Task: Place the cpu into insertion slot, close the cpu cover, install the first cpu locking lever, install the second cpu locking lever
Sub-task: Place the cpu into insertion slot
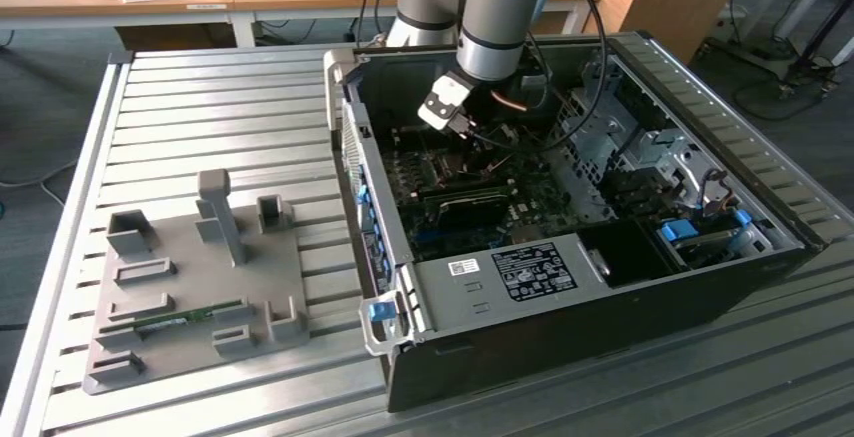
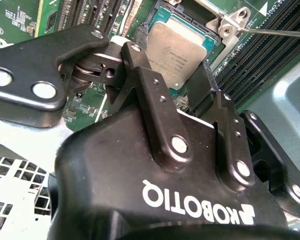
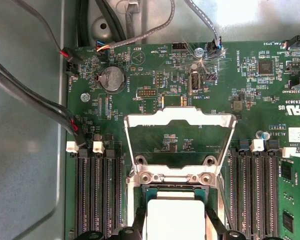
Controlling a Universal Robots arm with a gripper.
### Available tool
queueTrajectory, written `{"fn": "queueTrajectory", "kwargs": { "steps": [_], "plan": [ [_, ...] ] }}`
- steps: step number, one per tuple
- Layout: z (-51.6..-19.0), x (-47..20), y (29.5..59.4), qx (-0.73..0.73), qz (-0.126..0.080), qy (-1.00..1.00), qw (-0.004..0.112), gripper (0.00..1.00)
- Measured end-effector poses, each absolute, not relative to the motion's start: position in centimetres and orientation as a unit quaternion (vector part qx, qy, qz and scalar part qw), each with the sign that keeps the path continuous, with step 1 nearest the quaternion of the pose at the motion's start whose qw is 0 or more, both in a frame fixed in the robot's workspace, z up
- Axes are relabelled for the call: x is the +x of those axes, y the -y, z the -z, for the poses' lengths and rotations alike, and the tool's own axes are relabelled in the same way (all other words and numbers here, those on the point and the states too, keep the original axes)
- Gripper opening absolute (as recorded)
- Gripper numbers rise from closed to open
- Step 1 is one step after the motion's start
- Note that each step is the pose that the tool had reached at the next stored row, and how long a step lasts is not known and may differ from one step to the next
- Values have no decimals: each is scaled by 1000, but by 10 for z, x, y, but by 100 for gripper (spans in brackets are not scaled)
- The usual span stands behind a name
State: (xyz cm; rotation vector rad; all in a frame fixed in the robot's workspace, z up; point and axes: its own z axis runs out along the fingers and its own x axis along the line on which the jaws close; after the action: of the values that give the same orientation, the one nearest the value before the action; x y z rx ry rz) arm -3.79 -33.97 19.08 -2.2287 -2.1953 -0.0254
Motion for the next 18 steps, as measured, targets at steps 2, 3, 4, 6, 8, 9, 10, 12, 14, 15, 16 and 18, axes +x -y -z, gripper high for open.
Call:
{"fn": "queueTrajectory", "kwargs": {
  "steps": [2,3,4,6,8,9,10,12,14,15,16,18],
  "plan": [
    [-191,-38,340,-712,9,702,7,55],
    [-190,-38,340,-712,9,702,7,55],
    [-190,-38,340,-712,9,702,7,61],
    [-191,-38,340,-712,8,702,7,61],
    [-191,-38,340,-712,8,702,7,61],
    [-191,-38,340,-712,8,702,7,61],
    [-191,-38,340,-712,8,702,7,61],
    [-192,-38,340,-712,8,702,7,61],
    [-194,-38,340,-712,8,702,7,61],
    [-195,-38,340,-712,8,702,7,61],
    [-196,-38,340,-712,8,702,7,61],
    [-198,-38,340,-712,8,702,7,61]
  ]
}}
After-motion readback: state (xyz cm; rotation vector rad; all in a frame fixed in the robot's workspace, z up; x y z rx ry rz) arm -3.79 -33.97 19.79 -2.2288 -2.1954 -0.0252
